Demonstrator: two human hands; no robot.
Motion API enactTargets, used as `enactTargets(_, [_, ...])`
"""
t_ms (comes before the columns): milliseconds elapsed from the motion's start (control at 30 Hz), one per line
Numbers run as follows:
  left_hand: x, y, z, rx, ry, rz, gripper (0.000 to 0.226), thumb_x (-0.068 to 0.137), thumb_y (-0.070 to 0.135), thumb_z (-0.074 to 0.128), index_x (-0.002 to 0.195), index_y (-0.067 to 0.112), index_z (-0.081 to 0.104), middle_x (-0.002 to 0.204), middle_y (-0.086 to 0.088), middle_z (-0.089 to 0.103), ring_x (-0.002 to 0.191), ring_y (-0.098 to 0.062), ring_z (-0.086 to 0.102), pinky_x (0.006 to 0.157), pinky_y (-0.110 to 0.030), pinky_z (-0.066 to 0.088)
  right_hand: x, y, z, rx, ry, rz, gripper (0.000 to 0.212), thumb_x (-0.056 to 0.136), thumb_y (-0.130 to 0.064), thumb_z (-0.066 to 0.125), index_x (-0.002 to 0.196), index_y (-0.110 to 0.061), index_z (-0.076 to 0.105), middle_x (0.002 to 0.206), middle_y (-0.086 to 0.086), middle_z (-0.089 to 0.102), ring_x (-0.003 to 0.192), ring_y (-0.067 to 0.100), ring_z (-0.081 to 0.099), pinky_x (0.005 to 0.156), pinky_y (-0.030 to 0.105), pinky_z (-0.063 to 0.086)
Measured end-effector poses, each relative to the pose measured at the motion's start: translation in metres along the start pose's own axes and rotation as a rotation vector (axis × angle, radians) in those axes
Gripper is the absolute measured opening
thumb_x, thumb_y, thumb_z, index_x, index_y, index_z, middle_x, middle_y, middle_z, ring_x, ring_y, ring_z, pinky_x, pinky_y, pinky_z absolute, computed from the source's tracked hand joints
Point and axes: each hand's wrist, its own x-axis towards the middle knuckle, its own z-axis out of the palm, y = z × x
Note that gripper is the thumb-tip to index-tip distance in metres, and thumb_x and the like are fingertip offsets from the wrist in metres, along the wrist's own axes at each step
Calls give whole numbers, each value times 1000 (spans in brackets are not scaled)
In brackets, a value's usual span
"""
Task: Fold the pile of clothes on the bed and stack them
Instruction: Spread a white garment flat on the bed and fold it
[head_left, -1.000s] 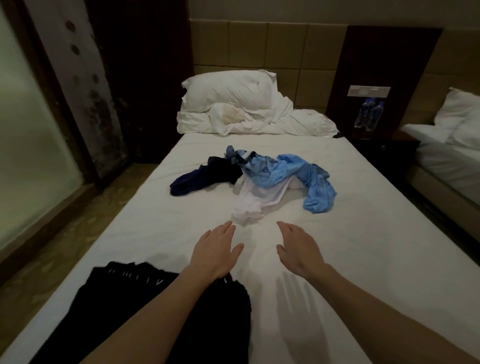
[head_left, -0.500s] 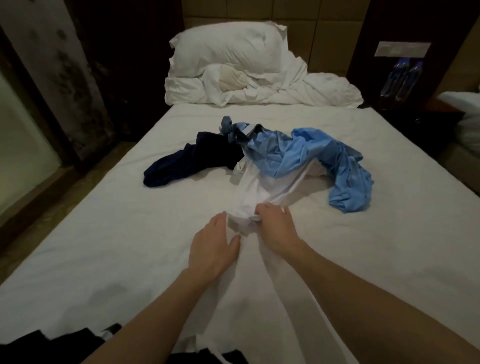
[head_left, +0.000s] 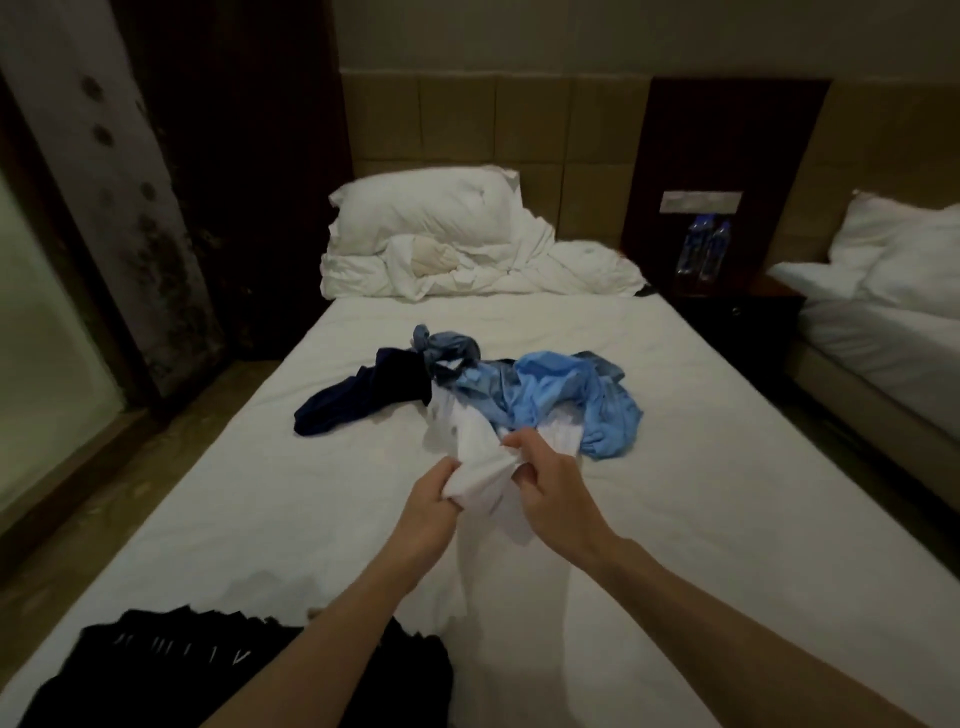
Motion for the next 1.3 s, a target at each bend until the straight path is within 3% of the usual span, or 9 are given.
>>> enactTargets(167, [-78,81,-10,-224,-53,28,21,94,-8,41,102,3,57,93,-15,65,75,-19,65,66,-36,57,-45,-75,-61,-43,135,-152,17,96,-3,49,108,-8,61,84,-4,60,75,-11,57,64,4,40])
enactTargets(300, [-131,124,-15,-130,-16,232,16,93,10,53,93,23,63,87,3,66,74,-4,60,68,-22,49,-84,-130,-101,-118,164,-270,18,97,-8,50,108,-8,63,81,-6,61,71,-3,58,64,7,42])
enactTargets(467, [-185,125,-21,420,-226,324,32,77,51,72,62,24,62,54,13,56,52,1,47,54,-21,36,-127,-157,-141,-152,262,-253,14,98,-7,53,104,-14,64,88,7,70,76,18,65,69,24,52])
enactTargets(567, [-200,96,-18,925,-458,315,30,81,53,72,87,23,74,88,2,64,82,-13,59,75,-29,47,-150,-163,-159,-154,323,-206,14,98,-7,54,100,-18,62,89,1,68,76,13,64,68,18,52])
enactTargets(667, [-210,67,-2,971,-429,298,30,86,37,71,112,23,65,122,-3,54,115,-24,53,95,-33,43,-169,-164,-175,-106,389,-139,10,98,-9,55,102,-15,63,91,-4,63,77,3,60,66,4,46])
enactTargets(833, [-210,50,57,876,-314,231,114,78,48,77,159,16,2,163,-2,17,148,-24,22,119,-36,24,-189,-163,-192,-17,472,-61,10,99,-11,54,101,-19,59,88,-12,57,79,2,58,66,0,44])
enactTargets(1000, [-205,35,108,914,-193,197,47,88,36,59,133,22,55,145,-9,49,131,-28,47,103,-34,38,-205,-147,-209,-1,463,-77,11,98,-10,55,100,-19,59,86,-20,56,79,-1,60,67,1,45])
enactTargets(1167, [-203,16,93,668,-86,105,8,88,16,52,96,18,51,105,-9,67,102,-28,62,69,-32,38,-224,-91,-220,-107,329,-116,14,86,-21,49,85,-18,63,74,-4,64,71,9,63,64,18,51])
enactTargets(1300, [-210,19,74,663,-39,91,13,80,29,61,88,21,55,89,3,65,89,-22,62,70,-31,45,-236,-45,-202,-305,-38,185,27,70,-45,40,77,-34,64,85,-6,70,83,15,64,81,38,53])
